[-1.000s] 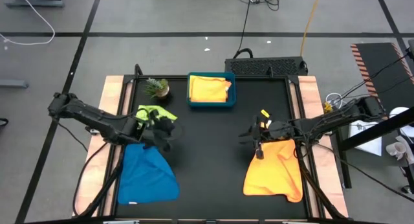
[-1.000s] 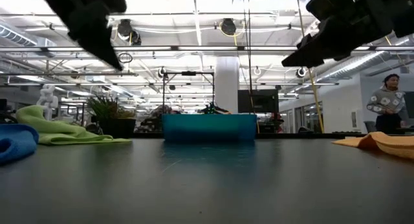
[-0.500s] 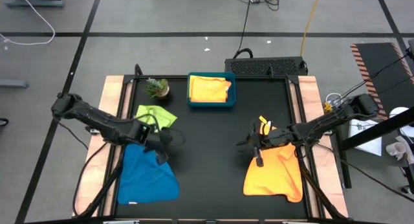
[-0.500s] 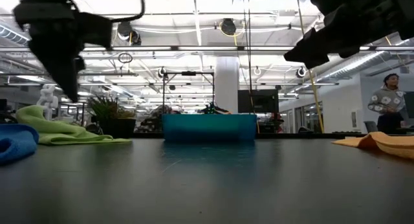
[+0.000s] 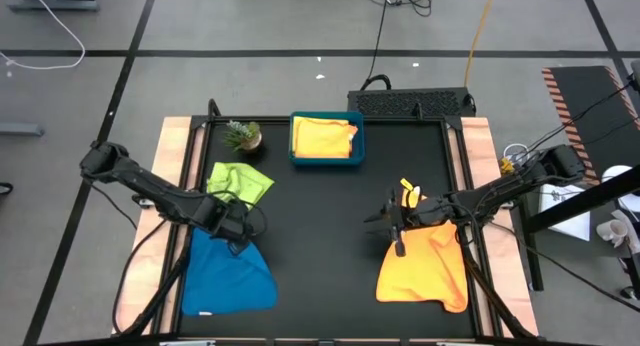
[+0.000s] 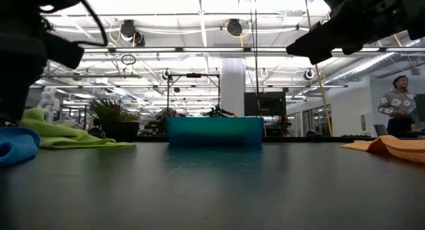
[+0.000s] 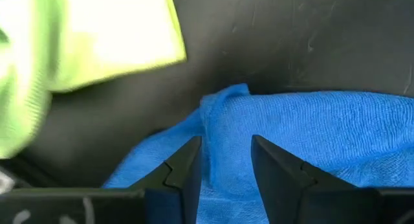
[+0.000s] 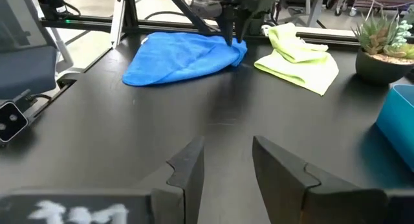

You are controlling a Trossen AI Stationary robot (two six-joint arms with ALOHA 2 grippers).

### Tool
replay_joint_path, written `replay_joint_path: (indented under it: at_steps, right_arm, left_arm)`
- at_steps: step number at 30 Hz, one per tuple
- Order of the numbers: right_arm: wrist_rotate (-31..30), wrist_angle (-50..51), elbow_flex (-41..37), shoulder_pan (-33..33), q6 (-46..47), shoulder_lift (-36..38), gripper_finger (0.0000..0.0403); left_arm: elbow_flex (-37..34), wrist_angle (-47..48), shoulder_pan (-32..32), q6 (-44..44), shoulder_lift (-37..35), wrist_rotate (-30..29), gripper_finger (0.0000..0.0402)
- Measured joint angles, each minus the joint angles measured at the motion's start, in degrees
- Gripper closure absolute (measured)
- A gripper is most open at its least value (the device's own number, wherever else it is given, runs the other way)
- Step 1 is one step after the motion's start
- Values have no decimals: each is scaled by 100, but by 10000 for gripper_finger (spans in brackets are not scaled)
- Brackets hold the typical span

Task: Fold microfiber towels
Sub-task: Fold the blue microfiber cloth

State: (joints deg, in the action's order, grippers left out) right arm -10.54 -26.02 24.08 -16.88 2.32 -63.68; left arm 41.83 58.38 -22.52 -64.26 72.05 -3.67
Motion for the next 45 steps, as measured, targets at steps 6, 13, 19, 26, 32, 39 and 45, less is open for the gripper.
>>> replay_joint_path:
  at_steps: [6,13,19,26,32,39,45]
  right_arm:
    - [1,65,0,0,-1,0,282]
    - [3,100,0,0,-10,0,282]
    - [3,98,0,0,-22,0,282]
    - [-6,98,0,0,-45,0,282]
    - [-15,75,0,0,-47,0,282]
    - [-8,-425,2,0,-387,0,282]
    - [6,-704,4,-7,-454,2,277]
  left_arm:
    - [-495,-313,-11,-297,-2,506,249]
    - [-576,-398,-12,-352,-6,810,236]
    - [-576,-1050,-13,-3,-6,1109,262]
    - [-576,-1419,-13,319,-5,1138,356]
    - [-576,-1459,16,409,-7,1111,397]
    - [-398,-3647,271,1490,-4,555,400]
    - [-390,-5432,748,2581,-7,311,400]
